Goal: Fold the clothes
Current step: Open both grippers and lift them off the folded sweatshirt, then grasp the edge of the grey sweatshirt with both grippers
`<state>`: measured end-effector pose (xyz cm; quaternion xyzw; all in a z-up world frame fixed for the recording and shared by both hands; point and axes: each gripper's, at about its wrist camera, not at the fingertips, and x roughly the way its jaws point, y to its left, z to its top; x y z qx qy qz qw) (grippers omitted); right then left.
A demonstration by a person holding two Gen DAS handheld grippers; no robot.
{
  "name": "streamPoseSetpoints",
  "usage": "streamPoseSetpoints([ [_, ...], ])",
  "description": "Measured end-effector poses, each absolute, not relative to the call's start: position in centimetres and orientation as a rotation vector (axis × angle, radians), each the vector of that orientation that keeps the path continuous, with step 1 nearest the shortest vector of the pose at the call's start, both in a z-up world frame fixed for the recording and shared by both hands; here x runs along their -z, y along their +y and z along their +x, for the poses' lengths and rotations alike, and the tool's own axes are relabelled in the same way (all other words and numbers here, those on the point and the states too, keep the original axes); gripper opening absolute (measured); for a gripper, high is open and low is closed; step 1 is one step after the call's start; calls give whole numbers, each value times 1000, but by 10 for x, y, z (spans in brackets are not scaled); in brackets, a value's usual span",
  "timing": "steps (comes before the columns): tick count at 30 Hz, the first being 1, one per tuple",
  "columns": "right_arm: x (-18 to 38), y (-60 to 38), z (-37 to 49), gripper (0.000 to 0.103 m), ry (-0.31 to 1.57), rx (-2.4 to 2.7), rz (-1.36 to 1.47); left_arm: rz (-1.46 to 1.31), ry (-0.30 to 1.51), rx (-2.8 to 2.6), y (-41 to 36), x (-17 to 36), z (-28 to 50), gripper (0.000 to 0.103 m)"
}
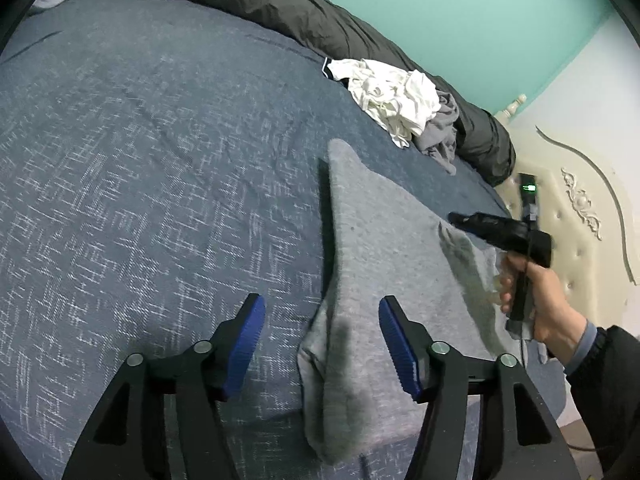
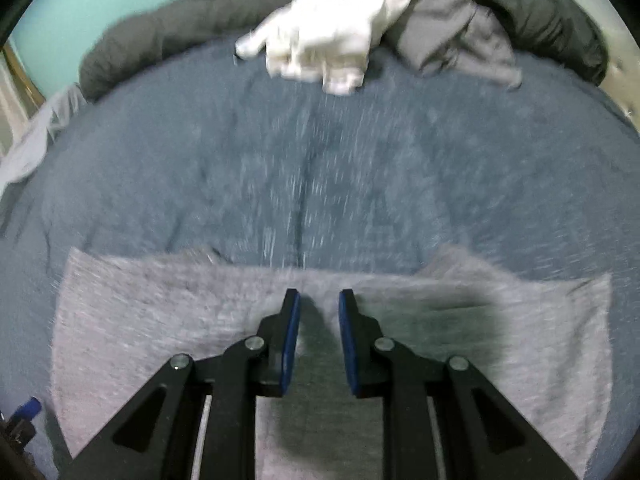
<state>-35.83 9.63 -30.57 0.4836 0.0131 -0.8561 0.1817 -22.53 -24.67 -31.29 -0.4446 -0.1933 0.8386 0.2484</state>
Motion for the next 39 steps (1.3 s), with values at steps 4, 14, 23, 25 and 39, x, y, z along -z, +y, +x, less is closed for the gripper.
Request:
streamPoseSetpoints([
  [4,283,128,-329,19,-63,2391,1294,-1215,-518,-2259,-242,313,-217,65],
  [14,267,200,-209,20,-277,2375,1245,-1288,-540,-2177,-230,317,-177,65],
  [23,277,242,-146,20,-355,2389,1220,-1336,-598,-2193,-233,320,-154,65],
  [25,280,248,-137,20,-360,2388,1214,-1353,-613,-2196,-234,323,-151,65],
  [39,299,291,-110,20,-457,2390,1178,-1438,-772,-2179,-221,348,-153,66],
])
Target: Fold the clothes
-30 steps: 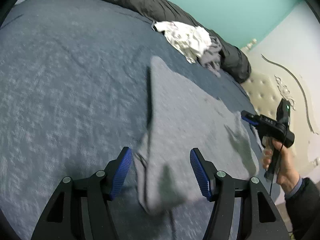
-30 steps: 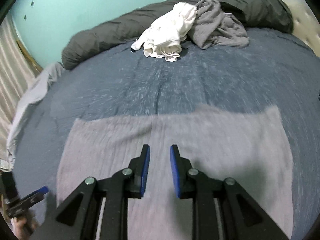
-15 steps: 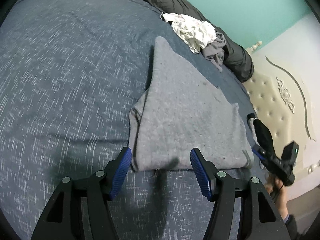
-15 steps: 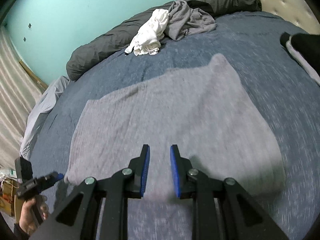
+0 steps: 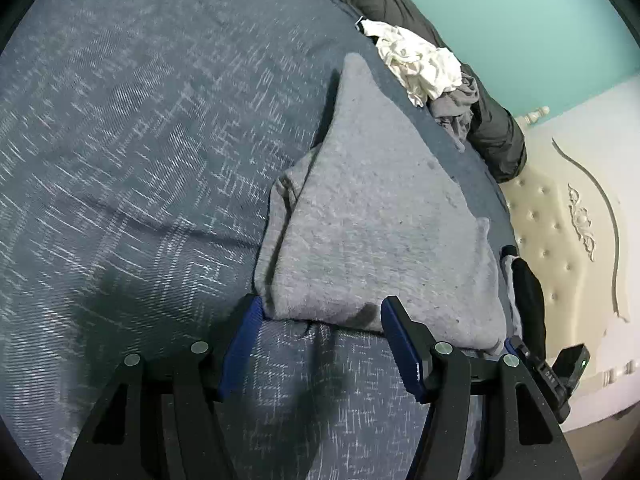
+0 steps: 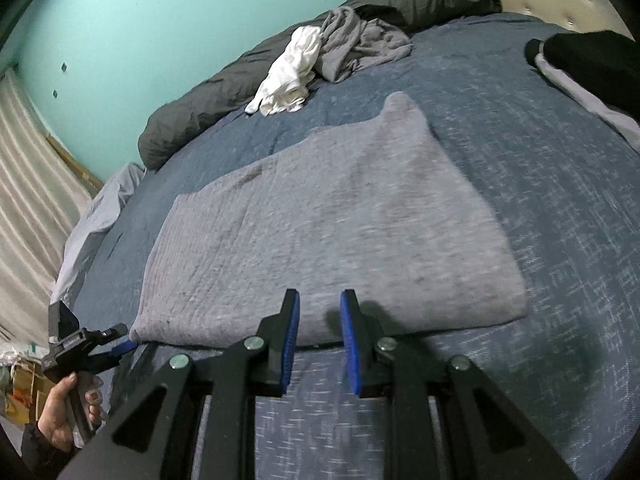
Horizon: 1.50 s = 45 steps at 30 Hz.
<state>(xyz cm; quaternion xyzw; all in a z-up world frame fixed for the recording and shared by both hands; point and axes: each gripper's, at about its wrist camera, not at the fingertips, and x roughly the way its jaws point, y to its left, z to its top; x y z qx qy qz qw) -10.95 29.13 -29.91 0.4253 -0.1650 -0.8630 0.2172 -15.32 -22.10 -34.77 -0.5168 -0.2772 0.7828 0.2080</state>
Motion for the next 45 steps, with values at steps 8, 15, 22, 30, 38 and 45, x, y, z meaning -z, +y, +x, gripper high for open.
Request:
streamPoseSetpoints([
  [8,307,315,-112,20,-523,2388,1181,-1438,-859,-2210,-219,358,-161,66],
  [15,306,327,-113,21,-562,2393,1156,-1397,-819,-2245,-210,352,-166,66],
  [22,306,331,-114,26,-579,2397,1150,-1354,-828,-2242,-206,349,-174,54],
  [30,306,335,-115,26,-604,2400,1148,-1283,-786,-2217,-195,334,-177,19],
  [38,305,342,-115,26,-633,2396,1141,-1150,-754,-2214,-184,300,-177,13],
  [45,299,361,-117,26,-704,2399,1106,-1058,-644,-2183,-125,245,-181,12],
])
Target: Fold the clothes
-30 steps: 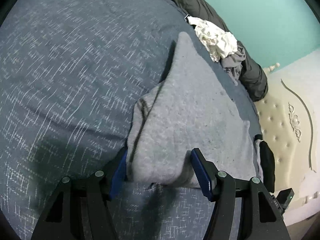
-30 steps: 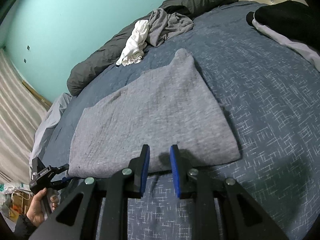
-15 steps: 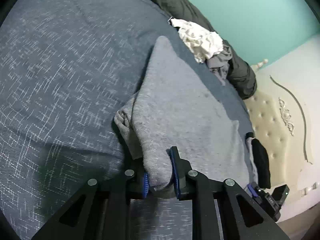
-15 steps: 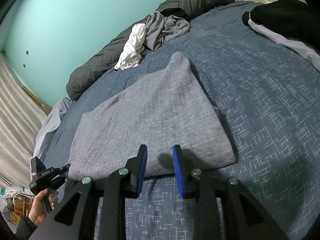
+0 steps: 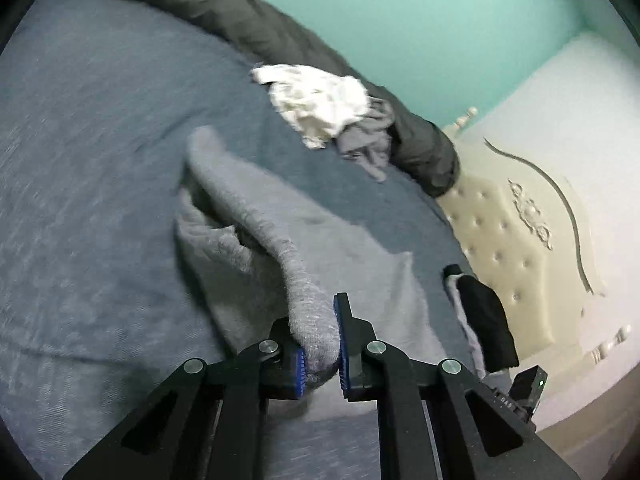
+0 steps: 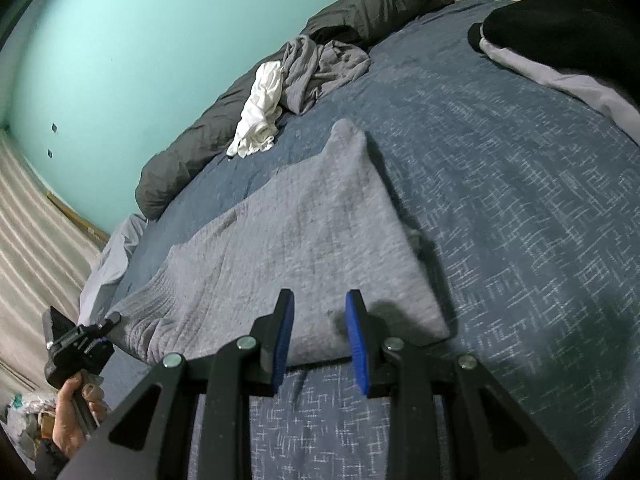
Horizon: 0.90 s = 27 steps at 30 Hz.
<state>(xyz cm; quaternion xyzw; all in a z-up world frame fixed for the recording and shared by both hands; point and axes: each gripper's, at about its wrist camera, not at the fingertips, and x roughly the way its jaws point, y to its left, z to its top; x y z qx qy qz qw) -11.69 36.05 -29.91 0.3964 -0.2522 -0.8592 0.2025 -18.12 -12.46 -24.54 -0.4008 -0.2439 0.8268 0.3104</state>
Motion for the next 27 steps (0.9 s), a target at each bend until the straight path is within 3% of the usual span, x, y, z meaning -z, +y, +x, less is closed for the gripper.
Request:
streamPoseSetpoints([
  [7,297,388,-117,27,-764,2402,1085,-1002,-435,-2065,9,194,-174,12],
  [12,300,409,-119,28,-819,2400,1094,-1066,-221,-1919,133,217,-152,12],
  [15,302,422,-121,30,-852,2399,1099,-1176,-98,-1841,183,258,-137,13],
  [22,303,434,-127,32,-892,2367,1093,-1211,-92,-1830,182,273,-123,21],
  [24,301,427,-129,34,-876,2343,1079,-1175,-108,-1855,165,258,-123,35],
  [27,298,414,-134,43,-869,2293,1068,-1127,-113,-1922,137,240,-127,44],
])
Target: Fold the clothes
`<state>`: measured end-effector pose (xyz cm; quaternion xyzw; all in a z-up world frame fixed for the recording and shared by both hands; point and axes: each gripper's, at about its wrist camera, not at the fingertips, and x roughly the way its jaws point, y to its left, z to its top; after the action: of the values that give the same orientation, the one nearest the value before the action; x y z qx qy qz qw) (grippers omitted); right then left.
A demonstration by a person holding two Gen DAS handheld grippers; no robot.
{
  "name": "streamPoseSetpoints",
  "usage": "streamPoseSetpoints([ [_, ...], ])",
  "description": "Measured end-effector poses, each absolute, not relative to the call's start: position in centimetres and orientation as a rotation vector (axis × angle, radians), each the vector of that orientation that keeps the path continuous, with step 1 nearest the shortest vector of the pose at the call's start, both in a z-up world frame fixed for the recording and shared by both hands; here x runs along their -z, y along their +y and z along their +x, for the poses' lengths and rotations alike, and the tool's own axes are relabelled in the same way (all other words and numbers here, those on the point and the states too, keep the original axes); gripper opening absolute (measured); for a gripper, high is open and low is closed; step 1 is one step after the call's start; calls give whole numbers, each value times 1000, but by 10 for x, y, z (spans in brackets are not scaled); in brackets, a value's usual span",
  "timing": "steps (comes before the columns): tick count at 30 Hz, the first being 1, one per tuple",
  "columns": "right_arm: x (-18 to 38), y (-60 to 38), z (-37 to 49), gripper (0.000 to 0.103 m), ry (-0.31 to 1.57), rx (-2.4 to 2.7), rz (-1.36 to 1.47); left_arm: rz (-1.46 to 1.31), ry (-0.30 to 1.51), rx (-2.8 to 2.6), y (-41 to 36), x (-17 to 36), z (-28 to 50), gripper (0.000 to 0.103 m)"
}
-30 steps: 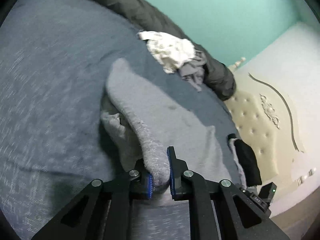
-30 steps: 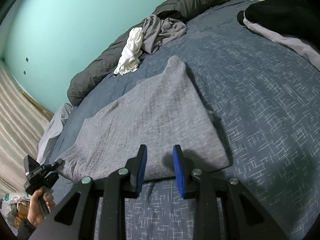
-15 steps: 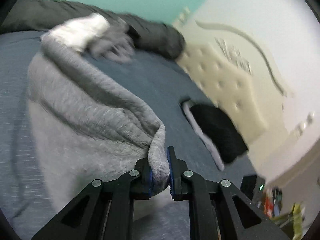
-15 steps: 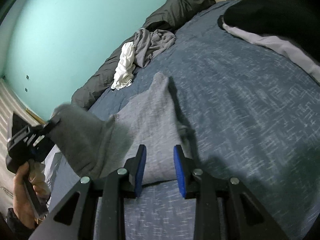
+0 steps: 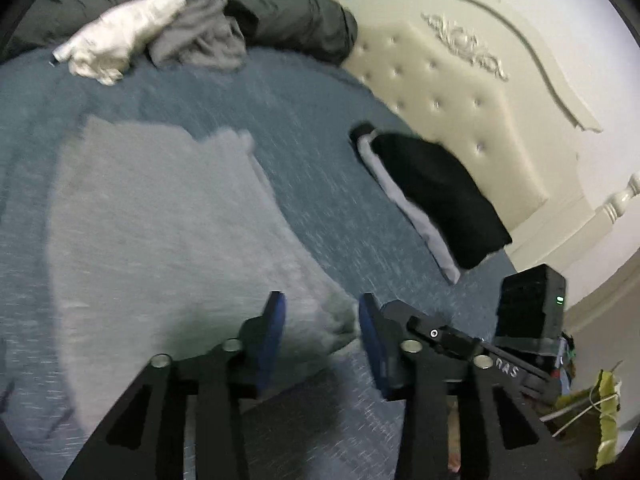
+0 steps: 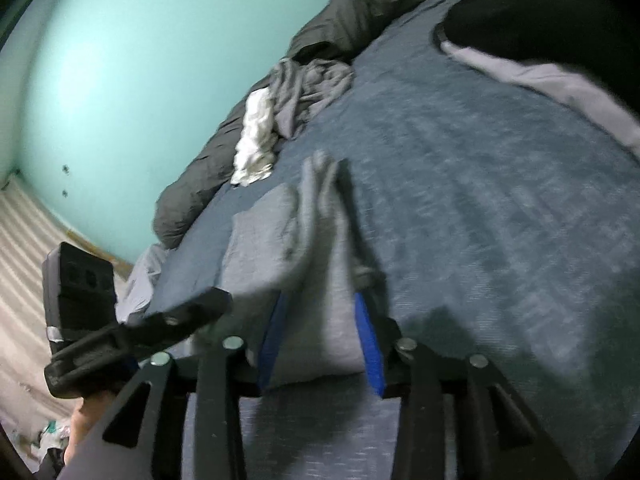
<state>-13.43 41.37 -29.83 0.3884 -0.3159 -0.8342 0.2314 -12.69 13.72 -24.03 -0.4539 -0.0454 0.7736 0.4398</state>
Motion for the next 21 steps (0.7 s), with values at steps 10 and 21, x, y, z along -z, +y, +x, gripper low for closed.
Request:
streamPoseSetpoints([
  [10,297,380,-149,59,-824,2234,1085,-1187,-34,-2081,69,273,-145,44],
  [21,316,355,-162,63,-785,2197,1203,-1186,-2,-2047,72,289,-139,44],
])
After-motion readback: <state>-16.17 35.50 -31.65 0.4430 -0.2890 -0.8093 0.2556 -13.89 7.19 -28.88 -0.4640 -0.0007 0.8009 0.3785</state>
